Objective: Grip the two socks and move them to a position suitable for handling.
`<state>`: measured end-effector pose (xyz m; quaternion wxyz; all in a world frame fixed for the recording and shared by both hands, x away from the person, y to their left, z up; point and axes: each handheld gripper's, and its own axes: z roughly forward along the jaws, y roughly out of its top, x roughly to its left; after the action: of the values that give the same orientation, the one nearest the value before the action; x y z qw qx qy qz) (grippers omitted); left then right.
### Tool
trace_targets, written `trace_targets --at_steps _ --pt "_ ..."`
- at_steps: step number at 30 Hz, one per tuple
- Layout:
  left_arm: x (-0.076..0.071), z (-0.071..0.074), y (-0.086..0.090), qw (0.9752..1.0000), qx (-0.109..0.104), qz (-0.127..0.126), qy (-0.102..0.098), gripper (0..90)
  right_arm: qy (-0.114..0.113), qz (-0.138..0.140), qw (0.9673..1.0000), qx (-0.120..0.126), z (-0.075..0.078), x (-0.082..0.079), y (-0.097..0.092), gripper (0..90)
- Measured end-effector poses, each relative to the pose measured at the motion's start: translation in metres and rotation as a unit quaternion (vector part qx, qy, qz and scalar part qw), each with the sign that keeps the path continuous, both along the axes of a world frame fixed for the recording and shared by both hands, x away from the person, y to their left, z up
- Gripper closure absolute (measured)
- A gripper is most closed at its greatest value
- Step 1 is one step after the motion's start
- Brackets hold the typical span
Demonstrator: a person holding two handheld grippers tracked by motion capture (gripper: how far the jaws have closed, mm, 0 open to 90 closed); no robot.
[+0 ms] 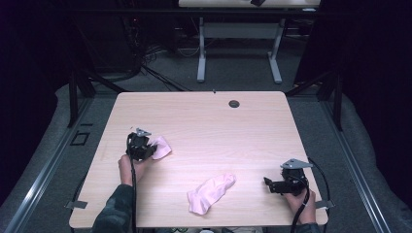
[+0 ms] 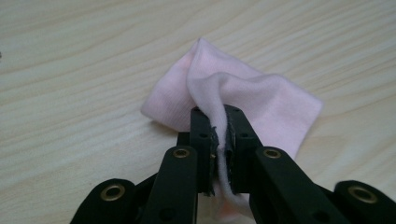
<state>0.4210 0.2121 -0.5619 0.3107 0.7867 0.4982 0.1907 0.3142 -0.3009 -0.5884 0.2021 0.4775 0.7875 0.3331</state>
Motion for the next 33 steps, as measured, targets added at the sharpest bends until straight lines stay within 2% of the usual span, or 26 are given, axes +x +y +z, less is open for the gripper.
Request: trace_targets --at_steps 3,5,7,10,14,18,23,26,27,28,30,31,33 --pt "-0.012 0.019 -0.013 0.999 -0.021 -0.027 -0.028 83.6 0.0 0.0 1.0 0.0 0.0 0.0 0.0 7.1" --pt "-0.018 0.032 -0.027 0.9973 -0.03 -0.051 -0.044 83.5 0.0 0.0 1.0 0.0 0.0 0.0 0.0 7.1" --pt "-0.023 0.043 -0.043 0.9954 -0.026 -0.076 -0.053 83.4 0.0 0.0 1.0 0.0 0.0 0.0 0.0 7.1" --pt "-0.025 0.051 -0.067 0.9928 -0.036 -0.104 -0.049 83.1 0.0 0.001 1.0 0.0 0.0 0.0 0.0 7.1" --pt "-0.021 0.044 -0.099 0.99 -0.045 -0.13 -0.031 82.9 -0.001 0.0 1.0 0.0 0.0 0.0 0.0 7.2" --pt "-0.017 0.028 -0.128 0.9869 -0.047 -0.154 -0.005 82.5 -0.001 0.001 1.0 0.003 0.0 0.0 0.0 7.2" --pt "-0.009 0.007 -0.147 0.9855 -0.04 -0.164 0.021 79.6 -0.001 0.0 1.0 0.0 0.0 0.0 0.0 7.2" --pt "-0.007 0.002 -0.15 0.9856 -0.036 -0.163 0.03 69.2 -0.001 -0.001 1.0 0.0 0.0 0.0 0.0 7.2" --pt "-0.006 0.001 -0.15 0.9857 -0.036 -0.162 0.03 61.6 -0.001 0.0 1.0 0.0 0.0 0.0 0.0 7.2" --pt "-0.006 0.002 -0.149 0.987 -0.037 -0.154 0.027 52.0 -0.001 0.0 1.0 0.0 0.0 0.0 0.0 7.3" --pt "-0.009 0.007 -0.146 0.9887 -0.038 -0.144 0.018 36.5 -0.001 0.0 1.0 0.0 0.0 0.0 0.0 7.2" --pt "-0.011 0.011 -0.143 0.9887 -0.034 -0.145 0.018 30.7 -0.001 -0.001 1.0 0.0 0.0 0.0 0.0 7.2" --pt "-0.019 0.019 -0.135 0.9896 -0.025 -0.142 0.003 21.4 0.0 0.001 1.0 -0.001 0.0 0.0 0.0 7.3"
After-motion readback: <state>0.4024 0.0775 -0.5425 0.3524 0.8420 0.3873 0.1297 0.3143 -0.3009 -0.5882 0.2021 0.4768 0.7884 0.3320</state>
